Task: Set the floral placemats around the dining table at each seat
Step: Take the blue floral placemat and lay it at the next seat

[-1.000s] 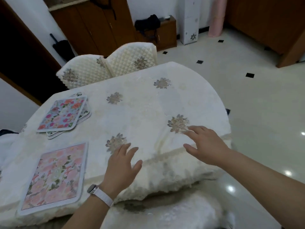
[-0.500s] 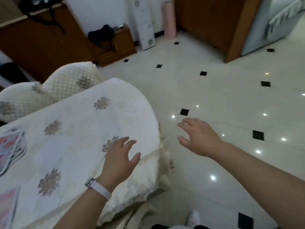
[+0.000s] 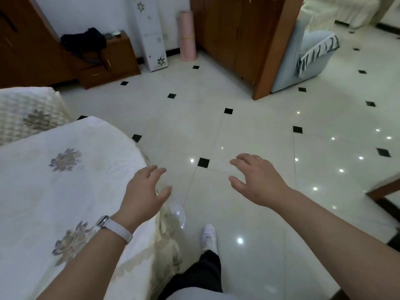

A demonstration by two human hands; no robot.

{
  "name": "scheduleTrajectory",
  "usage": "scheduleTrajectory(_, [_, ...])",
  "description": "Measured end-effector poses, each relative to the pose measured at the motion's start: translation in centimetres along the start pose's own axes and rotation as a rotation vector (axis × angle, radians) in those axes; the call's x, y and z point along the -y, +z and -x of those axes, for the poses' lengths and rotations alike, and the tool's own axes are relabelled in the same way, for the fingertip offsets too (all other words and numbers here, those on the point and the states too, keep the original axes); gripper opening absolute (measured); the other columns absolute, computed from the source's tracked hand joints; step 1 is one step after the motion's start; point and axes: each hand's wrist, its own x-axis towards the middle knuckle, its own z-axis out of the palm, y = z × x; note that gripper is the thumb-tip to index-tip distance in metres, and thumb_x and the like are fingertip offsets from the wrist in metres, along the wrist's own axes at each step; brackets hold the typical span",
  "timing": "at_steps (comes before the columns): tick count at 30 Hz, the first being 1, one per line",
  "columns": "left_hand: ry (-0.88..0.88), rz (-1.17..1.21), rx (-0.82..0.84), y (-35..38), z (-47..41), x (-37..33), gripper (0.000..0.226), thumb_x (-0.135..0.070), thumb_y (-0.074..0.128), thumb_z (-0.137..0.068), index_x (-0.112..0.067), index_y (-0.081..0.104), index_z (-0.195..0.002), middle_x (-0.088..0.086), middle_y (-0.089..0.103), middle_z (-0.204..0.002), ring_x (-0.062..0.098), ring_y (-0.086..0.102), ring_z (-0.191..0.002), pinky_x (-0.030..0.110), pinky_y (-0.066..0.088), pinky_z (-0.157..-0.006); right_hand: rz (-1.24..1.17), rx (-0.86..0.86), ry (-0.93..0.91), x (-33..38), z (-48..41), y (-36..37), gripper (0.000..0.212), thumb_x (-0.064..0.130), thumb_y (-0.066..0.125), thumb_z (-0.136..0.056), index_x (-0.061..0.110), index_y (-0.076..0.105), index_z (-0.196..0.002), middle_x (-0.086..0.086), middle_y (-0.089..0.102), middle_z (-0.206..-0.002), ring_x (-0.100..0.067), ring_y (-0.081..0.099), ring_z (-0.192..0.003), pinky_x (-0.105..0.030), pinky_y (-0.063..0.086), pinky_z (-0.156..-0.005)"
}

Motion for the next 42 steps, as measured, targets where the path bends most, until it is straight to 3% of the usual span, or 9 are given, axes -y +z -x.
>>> scheduleTrajectory(7, [-0.030,0.067,0.028,1.3,-13.1,1.1,0.057,-0.051,0.056,-0.089,-0.028,0.046,-0.140,0.000,0.041,-0.148,0.019,0.032,-0.137,0.040,0.028,-0.111,0.048,0.111,-0.059,-3.1,-14.7,-1.0,0.052,0.049,0.044,-0.094,0.025,0.044,-0.140,0.004,0.042,-0.146,-0.020,0.037,-0.133,-0.036,0.031,-0.106])
scheduleTrajectory(11, [0.028,0.127,0.079,0.3,-21.0,0.4,0.063,-0.060,0.050,-0.085,-0.030,0.047,-0.140,-0.003,0.041,-0.148,0.014,0.031,-0.137,0.037,0.027,-0.112,0.034,0.065,-0.046,-5.7,-21.5,-4.2,0.052,0.048,0.046,-0.094,0.025,0.044,-0.141,0.004,0.041,-0.147,-0.019,0.037,-0.133,-0.035,0.036,-0.105])
scheduleTrajectory(14, [0.079,0.088,0.046,-0.5,-26.7,-1.1,0.069,-0.066,0.038,-0.079,-0.030,0.049,-0.137,-0.004,0.044,-0.145,0.014,0.033,-0.135,0.041,0.030,-0.112,0.031,0.047,-0.006,-8.6,-24.9,-6.1,0.051,0.048,0.045,-0.095,0.025,0.043,-0.141,0.005,0.041,-0.146,-0.019,0.038,-0.132,-0.034,0.037,-0.103])
scheduleTrajectory(21, [0.154,0.038,-0.064,-1.1,-35.3,-2.5,0.055,-0.055,0.042,-0.084,-0.027,0.059,-0.128,-0.004,0.054,-0.136,0.016,0.043,-0.129,0.033,0.027,-0.104,-0.004,0.034,-0.043,-12.0,-33.8,-6.6,0.052,0.049,0.045,-0.094,0.025,0.045,-0.140,0.004,0.043,-0.144,-0.020,0.040,-0.130,-0.035,0.038,-0.102])
scheduleTrajectory(28, [0.052,-0.030,-0.081,1.1,-45.7,-3.1,0.054,-0.053,0.044,-0.084,-0.025,0.061,-0.126,0.000,0.057,-0.133,0.019,0.046,-0.126,0.033,0.032,-0.101,-0.064,0.084,-0.138,-17.1,-46.2,-6.1,0.052,0.049,0.045,-0.095,0.026,0.042,-0.142,0.004,0.040,-0.147,-0.020,0.038,-0.133,-0.036,0.034,-0.105])
scheduleTrajectory(33, [-0.102,-0.012,-0.095,1.0,-53.5,-5.1,0.060,-0.055,0.042,-0.082,-0.023,0.059,-0.130,0.002,0.054,-0.138,0.022,0.045,-0.129,0.038,0.034,-0.107,-0.092,0.080,-0.263,-19.5,-55.5,-9.0,0.052,0.049,0.045,-0.095,0.026,0.043,-0.141,0.004,0.040,-0.148,-0.018,0.037,-0.133,-0.036,0.033,-0.108])
scheduleTrajectory(42, [-0.295,-0.146,-0.238,-2.1,-60.4,-3.8,0.058,-0.059,0.044,-0.083,-0.026,0.058,-0.129,0.002,0.055,-0.135,0.023,0.047,-0.127,0.043,0.036,-0.104,-0.041,0.109,-0.529,-18.0,-69.5,-11.0,0.049,0.047,0.046,-0.095,0.026,0.046,-0.139,0.003,0.041,-0.147,-0.020,0.035,-0.135,-0.037,0.029,-0.107])
